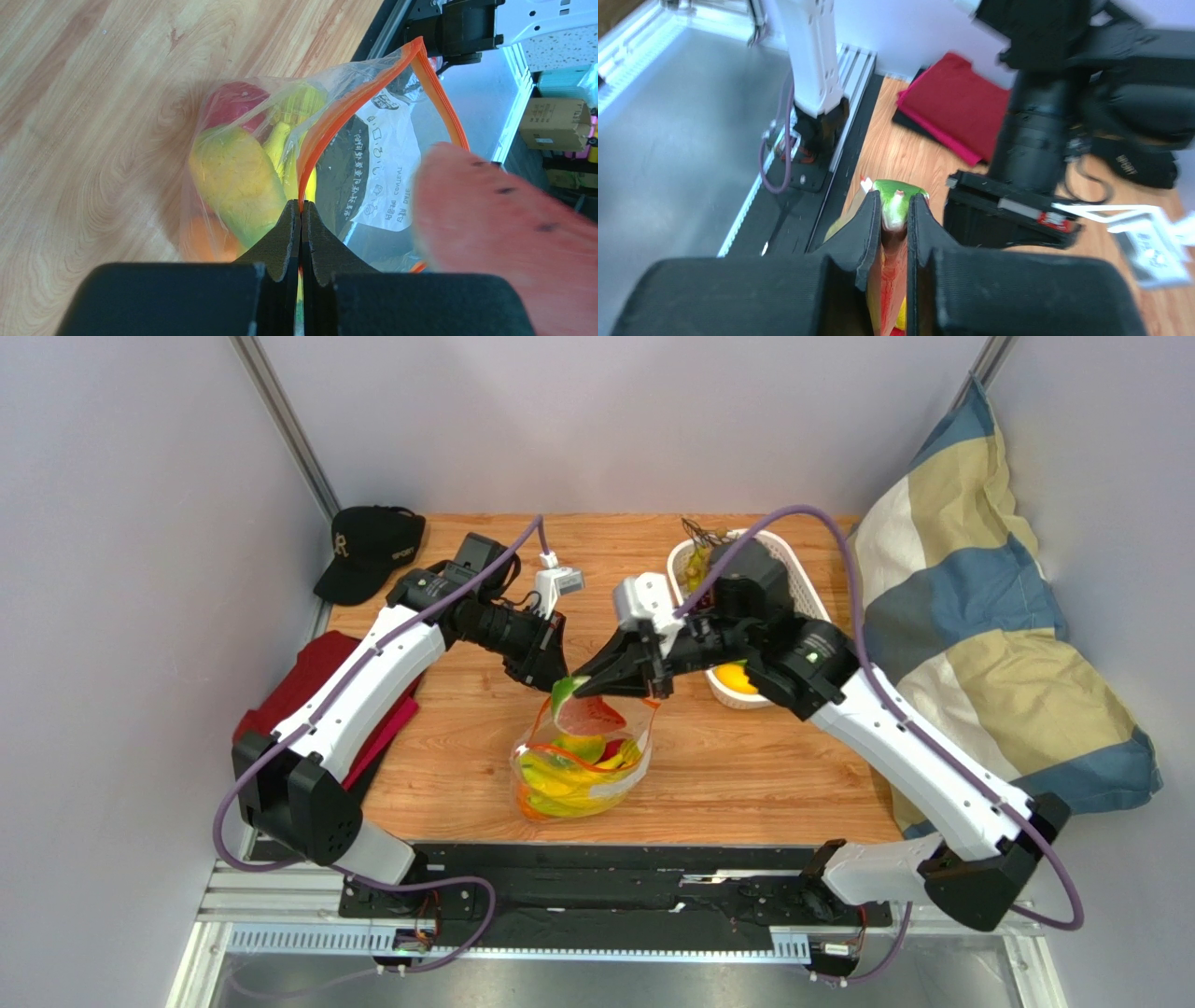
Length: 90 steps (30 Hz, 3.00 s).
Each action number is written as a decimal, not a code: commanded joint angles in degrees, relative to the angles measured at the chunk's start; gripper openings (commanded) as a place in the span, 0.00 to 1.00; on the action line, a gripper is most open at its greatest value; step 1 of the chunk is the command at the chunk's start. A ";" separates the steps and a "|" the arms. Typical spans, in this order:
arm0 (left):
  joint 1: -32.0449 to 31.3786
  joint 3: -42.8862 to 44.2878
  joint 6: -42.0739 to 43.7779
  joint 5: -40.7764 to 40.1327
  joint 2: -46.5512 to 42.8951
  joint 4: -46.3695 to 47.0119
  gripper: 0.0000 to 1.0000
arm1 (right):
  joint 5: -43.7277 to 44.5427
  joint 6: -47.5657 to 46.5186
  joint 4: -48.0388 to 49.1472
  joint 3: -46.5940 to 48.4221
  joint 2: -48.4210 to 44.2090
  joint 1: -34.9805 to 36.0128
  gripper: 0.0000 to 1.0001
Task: Place the food in the zip-top bag and seal the zipper
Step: Place the fake fruit in the zipper food storage bag, then pick up the fake vegetable from the bin, then place the fake vegetable in the zipper food storage bag.
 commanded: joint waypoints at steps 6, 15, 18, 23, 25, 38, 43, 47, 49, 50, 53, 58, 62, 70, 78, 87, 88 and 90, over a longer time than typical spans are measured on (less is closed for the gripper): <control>0.18 1.93 0.21 1.46 -0.64 0.38 0.00 | 3.99 -27.16 -30.92 9.76 9.92 3.01 0.00; 0.18 1.93 0.30 1.90 -0.55 0.38 0.00 | 11.10 -19.63 -40.92 21.45 16.27 6.53 0.97; 0.18 2.01 0.47 1.82 -0.72 0.12 0.00 | 12.51 -15.58 -37.31 21.38 13.73 4.87 0.99; 0.09 1.84 0.39 1.90 -0.99 0.29 0.00 | 9.01 -6.88 -30.47 18.66 10.82 -5.31 0.97; 0.18 1.93 0.39 1.99 -1.07 0.38 0.00 | 7.34 -3.54 -28.96 16.47 10.11 -12.78 0.96; 0.18 1.14 0.03 2.34 -1.51 1.26 0.00 | 33.94 -21.52 -24.56 4.32 20.81 -36.80 0.79; 0.27 0.79 0.30 1.99 -1.69 1.08 0.00 | 42.02 -27.34 -20.70 3.44 27.06 -37.77 0.75; 0.35 0.87 0.56 1.82 -1.69 0.73 0.00 | 44.06 -30.94 -19.29 3.53 31.02 -37.77 0.70; 0.36 0.78 0.83 1.82 -1.78 0.47 0.00 | 45.11 -31.74 -18.67 4.05 33.22 -37.77 0.69; 0.44 0.70 0.91 1.82 -1.69 0.38 0.00 | 45.29 -32.00 -18.75 4.15 33.83 -37.68 0.68; 0.62 0.70 1.18 1.73 -1.78 0.29 0.00 | 45.47 -33.06 -18.84 4.58 35.51 -37.68 0.62; 0.80 0.78 1.27 1.64 -1.60 0.12 0.00 | 45.30 -34.55 -20.33 4.50 35.16 -37.68 0.45; 0.80 0.96 1.35 1.73 -1.60 0.12 0.00 | 43.37 -33.68 -22.97 5.90 31.66 -37.77 0.38; 0.80 1.14 0.91 1.99 -1.43 0.20 0.00 | 29.41 -28.41 -29.04 14.07 20.23 -37.68 0.31; 0.80 1.31 0.04 3.04 -1.16 0.64 0.00 | 0.61 2.37 -12.94 15.84 6.69 -32.51 0.18; 0.80 1.66 0.21 3.40 -1.08 0.20 0.00 | -1.56 16.79 10.26 3.62 -1.06 -10.89 0.17; 0.80 1.75 0.21 3.57 -1.07 0.20 0.00 | -1.03 13.38 9.55 3.10 -0.79 -7.48 0.16; 0.80 1.84 0.21 3.57 -1.16 0.20 0.00 | -0.76 10.46 7.01 1.52 -0.09 -4.91 0.16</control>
